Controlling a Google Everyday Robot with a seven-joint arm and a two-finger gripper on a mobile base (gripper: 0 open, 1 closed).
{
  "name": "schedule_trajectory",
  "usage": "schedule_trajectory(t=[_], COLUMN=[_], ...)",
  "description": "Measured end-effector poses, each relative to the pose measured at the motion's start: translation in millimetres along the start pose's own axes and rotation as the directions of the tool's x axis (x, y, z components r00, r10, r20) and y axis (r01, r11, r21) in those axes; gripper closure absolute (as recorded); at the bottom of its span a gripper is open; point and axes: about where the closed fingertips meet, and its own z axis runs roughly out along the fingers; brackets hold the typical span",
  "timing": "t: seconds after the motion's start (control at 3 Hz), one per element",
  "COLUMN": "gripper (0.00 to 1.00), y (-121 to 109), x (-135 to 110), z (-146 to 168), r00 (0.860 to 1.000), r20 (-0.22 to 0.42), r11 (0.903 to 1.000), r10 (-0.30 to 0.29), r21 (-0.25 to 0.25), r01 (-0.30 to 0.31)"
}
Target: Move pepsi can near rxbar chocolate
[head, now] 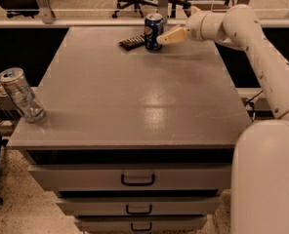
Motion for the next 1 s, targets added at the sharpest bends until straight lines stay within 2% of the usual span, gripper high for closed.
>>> schedule_trajectory(t=[0.33,0.67,1.0], gripper=[0.00,0.00,0.00], y=[-1.2,17.7,28.4], x=[-19.9,-56.0,-94.6], z=[-35.1,-73.0,-108.6], r00=[0.999,0.996,0.995], r20=[0.037,0.078,0.098], r11=[0.9990,0.9985,0.9985], r10=[0.028,0.033,-0.018], r21=[0.033,0.041,0.054], r01=[-0.029,-0.037,0.013])
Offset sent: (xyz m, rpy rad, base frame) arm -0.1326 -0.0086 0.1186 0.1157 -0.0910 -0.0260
